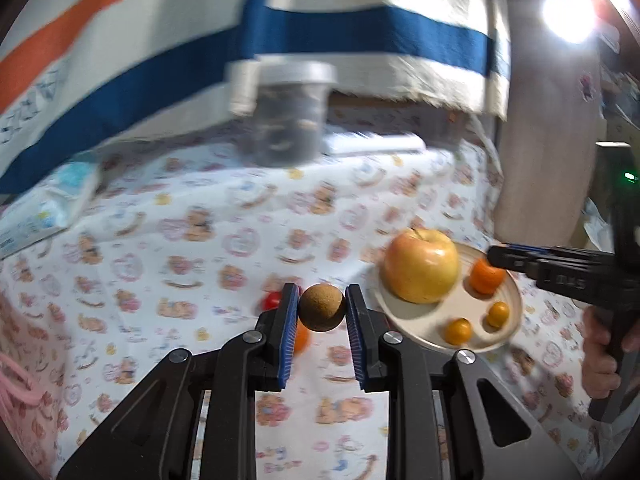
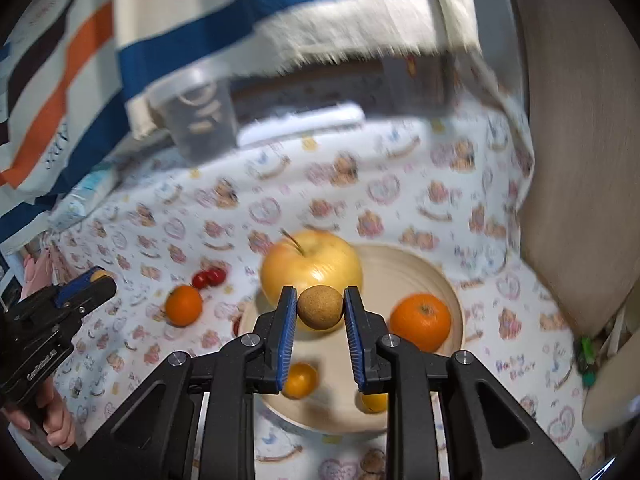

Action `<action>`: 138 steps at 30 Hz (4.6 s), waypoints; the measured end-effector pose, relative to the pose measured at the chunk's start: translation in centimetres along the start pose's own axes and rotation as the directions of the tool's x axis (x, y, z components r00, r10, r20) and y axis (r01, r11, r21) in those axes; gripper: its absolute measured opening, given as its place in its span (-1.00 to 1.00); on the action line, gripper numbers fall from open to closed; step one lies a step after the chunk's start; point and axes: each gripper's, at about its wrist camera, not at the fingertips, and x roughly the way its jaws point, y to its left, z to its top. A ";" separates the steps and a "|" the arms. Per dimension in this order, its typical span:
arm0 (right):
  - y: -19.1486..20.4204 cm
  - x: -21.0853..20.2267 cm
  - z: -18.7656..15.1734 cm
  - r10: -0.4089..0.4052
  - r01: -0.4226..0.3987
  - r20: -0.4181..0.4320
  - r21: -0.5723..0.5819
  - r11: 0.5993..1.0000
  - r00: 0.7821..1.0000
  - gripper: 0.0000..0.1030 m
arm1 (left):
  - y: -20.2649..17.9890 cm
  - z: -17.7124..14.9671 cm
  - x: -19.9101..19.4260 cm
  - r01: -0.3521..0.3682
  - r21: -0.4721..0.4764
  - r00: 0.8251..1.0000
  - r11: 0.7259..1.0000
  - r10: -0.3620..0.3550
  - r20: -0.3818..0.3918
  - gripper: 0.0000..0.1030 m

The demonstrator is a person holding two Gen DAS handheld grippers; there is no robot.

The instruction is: Organize fruits

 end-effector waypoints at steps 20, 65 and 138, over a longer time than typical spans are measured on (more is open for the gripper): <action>-2.4 4.0 -0.9 0.032 -0.015 -0.200 0.083 0.996 0.979 -0.52 | -6.6 0.8 10.1 0.141 0.003 0.947 0.990 -0.134 -0.292 -0.56; -0.4 0.2 -0.3 0.066 -0.066 0.031 0.012 0.998 0.997 -0.31 | -2.1 0.4 2.5 -0.034 -0.043 0.999 0.999 0.034 0.020 0.43; 4.9 4.2 0.6 0.090 -0.094 -0.057 -0.056 0.994 0.994 0.58 | 5.8 -2.7 9.2 -0.076 -0.268 0.959 0.960 -0.004 -0.285 -0.10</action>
